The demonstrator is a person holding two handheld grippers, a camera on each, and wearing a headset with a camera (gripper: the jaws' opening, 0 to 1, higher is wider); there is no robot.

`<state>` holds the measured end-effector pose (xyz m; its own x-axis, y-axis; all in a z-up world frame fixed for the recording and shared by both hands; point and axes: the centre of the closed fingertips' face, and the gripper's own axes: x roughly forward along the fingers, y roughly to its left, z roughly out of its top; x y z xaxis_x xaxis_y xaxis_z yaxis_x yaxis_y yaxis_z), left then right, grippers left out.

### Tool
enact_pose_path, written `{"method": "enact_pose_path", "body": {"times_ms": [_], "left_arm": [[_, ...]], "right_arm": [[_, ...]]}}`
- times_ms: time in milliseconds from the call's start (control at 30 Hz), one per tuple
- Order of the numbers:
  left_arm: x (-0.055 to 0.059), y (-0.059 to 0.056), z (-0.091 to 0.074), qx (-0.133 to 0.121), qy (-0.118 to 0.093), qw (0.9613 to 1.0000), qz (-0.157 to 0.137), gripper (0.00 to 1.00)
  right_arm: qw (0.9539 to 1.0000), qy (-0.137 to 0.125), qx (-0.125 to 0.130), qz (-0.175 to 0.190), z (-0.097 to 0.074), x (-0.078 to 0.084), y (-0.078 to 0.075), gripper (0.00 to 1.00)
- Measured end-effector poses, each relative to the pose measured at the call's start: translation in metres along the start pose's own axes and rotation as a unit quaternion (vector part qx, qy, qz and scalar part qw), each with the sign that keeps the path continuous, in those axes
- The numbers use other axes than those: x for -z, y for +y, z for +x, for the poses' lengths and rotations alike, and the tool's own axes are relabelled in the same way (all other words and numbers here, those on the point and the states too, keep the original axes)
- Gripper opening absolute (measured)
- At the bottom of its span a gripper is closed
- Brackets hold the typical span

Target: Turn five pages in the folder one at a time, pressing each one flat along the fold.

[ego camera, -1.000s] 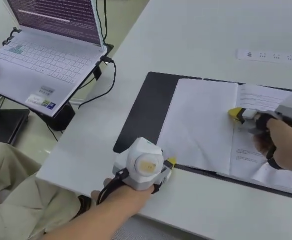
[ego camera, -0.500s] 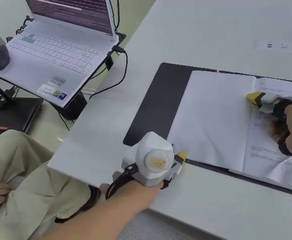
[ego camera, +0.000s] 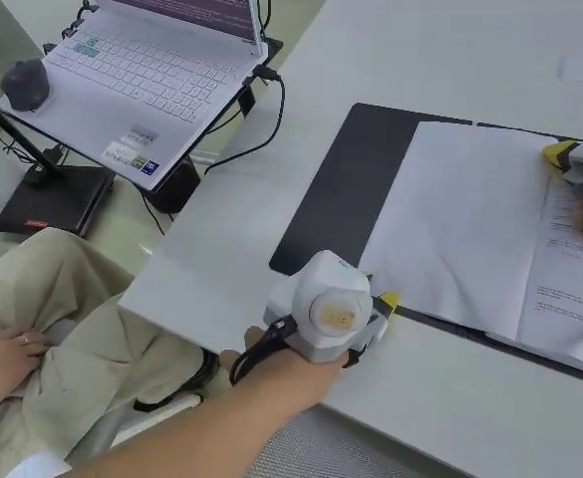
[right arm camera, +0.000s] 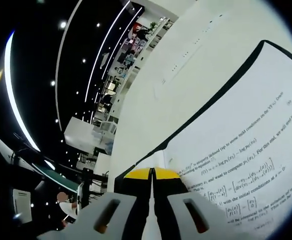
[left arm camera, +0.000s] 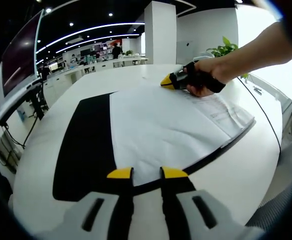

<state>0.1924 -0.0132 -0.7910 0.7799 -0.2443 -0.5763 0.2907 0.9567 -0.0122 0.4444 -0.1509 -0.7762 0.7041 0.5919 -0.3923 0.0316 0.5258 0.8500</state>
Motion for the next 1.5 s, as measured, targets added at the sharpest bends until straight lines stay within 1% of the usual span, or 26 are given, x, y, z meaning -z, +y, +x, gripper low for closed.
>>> {"method": "enact_pose_path", "body": {"times_ms": [200, 333, 567, 733, 900, 1000, 1133, 1267, 1367, 1500], "left_arm": [[0.0, 0.0, 0.0, -0.002, -0.001, 1.0, -0.002, 0.19], [0.0, 0.001, 0.0, -0.003, -0.002, 1.0, -0.003, 0.19], [0.0, 0.0, 0.0, -0.004, -0.002, 1.0, -0.003, 0.18], [0.0, 0.0, 0.0, -0.003, 0.0, 1.0, -0.002, 0.18], [0.0, 0.0, 0.0, -0.003, 0.001, 1.0, -0.002, 0.18], [0.0, 0.0, 0.0, -0.004, 0.001, 1.0, -0.004, 0.18], [-0.001, 0.0, 0.0, -0.003, 0.004, 1.0, -0.004, 0.18], [-0.001, 0.0, -0.001, -0.003, 0.005, 1.0, -0.004, 0.18], [-0.001, 0.0, -0.001, -0.003, 0.006, 1.0, -0.005, 0.18], [-0.001, 0.0, -0.002, -0.003, 0.006, 0.9999, -0.008, 0.18]], "right_arm": [[0.9991, -0.03, 0.005, 0.03, 0.009, -0.017, -0.003, 0.0], [0.9989, -0.03, 0.007, 0.035, 0.01, -0.018, -0.004, 0.0], [0.9993, -0.025, 0.006, 0.027, 0.01, -0.017, -0.004, 0.0], [0.9997, -0.008, 0.002, 0.024, 0.005, -0.013, -0.005, 0.0], [0.9997, 0.012, -0.003, 0.022, -0.002, -0.004, -0.005, 0.0], [0.999, 0.031, -0.009, 0.029, -0.008, 0.006, -0.004, 0.0], [0.998, 0.048, -0.018, 0.035, -0.015, 0.016, -0.004, 0.0], [0.9962, 0.072, -0.025, 0.042, -0.023, 0.029, -0.003, 0.0], [0.9959, 0.078, -0.025, 0.04, -0.027, 0.033, -0.004, 0.0], [0.9953, 0.085, -0.026, 0.038, -0.037, 0.042, -0.004, 0.0]]}}
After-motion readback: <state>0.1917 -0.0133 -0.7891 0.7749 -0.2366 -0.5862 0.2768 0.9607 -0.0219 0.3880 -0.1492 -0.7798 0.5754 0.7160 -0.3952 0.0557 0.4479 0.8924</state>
